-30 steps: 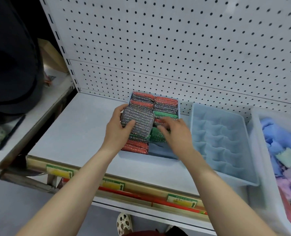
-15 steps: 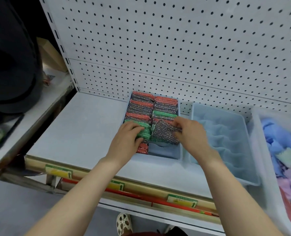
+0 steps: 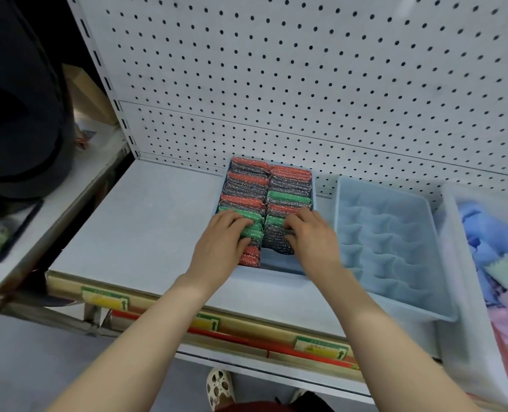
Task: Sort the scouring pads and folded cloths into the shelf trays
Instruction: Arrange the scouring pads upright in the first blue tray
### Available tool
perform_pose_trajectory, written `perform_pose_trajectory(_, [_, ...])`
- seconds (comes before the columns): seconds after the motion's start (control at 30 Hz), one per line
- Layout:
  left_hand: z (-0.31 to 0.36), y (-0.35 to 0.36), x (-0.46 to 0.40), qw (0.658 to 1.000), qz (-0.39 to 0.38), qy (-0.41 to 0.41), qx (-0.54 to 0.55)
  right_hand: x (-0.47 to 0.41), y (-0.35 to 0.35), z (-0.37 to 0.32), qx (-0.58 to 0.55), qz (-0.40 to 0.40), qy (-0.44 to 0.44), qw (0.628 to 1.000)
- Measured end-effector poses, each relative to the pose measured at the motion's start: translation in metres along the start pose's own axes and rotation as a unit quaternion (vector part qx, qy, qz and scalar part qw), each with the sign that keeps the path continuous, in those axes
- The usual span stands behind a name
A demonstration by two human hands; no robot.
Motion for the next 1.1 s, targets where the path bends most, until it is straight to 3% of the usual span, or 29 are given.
perform_pose_trajectory(0.2, [0.000,-0.001,-0.003,1.000,0.001,0.000,-0.025,0.003,-0.006,0.006,-0.073,-0.013,-0.009,0.997])
perform_pose_trajectory(0.3, [0.005,-0.002,-0.013,0.998,-0.009,-0.035,-0.055,0.012,-0.036,0.035,-0.144,0.046,0.015,0.988])
perform_pose_trajectory(0.4, [0.029,-0.001,-0.033,0.997,-0.012,-0.057,-0.049,0.026,-0.073,0.084,-0.174,0.101,0.065,0.977])
perform_pose_trajectory(0.57, [0.129,0.024,-0.065,0.998,-0.016,0.008,0.056,0.069,-0.144,0.207,-0.163,0.160,0.173,0.958])
perform_pose_trajectory(0.73, [0.255,0.080,-0.075,0.987,-0.073,0.082,0.116,0.135,-0.162,0.341,-0.042,0.057,0.322,0.944])
perform_pose_trajectory(0.8, [0.304,0.096,-0.072,0.982,-0.067,0.113,0.135,0.162,-0.152,0.380,0.056,-0.019,0.370,0.927])
perform_pose_trajectory(0.87, [0.346,0.113,-0.071,0.976,-0.084,0.152,0.133,0.178,-0.139,0.410,0.076,-0.107,0.408,0.904])
perform_pose_trajectory(0.93, [0.378,0.135,-0.070,0.968,-0.126,0.196,0.096,0.180,-0.131,0.428,0.074,-0.171,0.401,0.897])
perform_pose_trajectory(1.0, [0.399,0.158,-0.070,0.953,-0.189,0.237,-0.016,0.173,-0.132,0.436,0.100,-0.174,0.375,0.905])
perform_pose_trajectory(1.1, [0.412,0.184,-0.068,0.900,-0.282,0.257,-0.212,0.164,-0.155,0.443,0.070,-0.019,0.322,0.944])
Point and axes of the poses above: each hand's wrist, its own x-axis away from the middle knuckle, its own y-axis out of the palm, z = x × y, the point moved 6 cm from there along -x, towards the middle knuckle, and after that the axes turned 11 degrees about y, right-handed, at the moved point
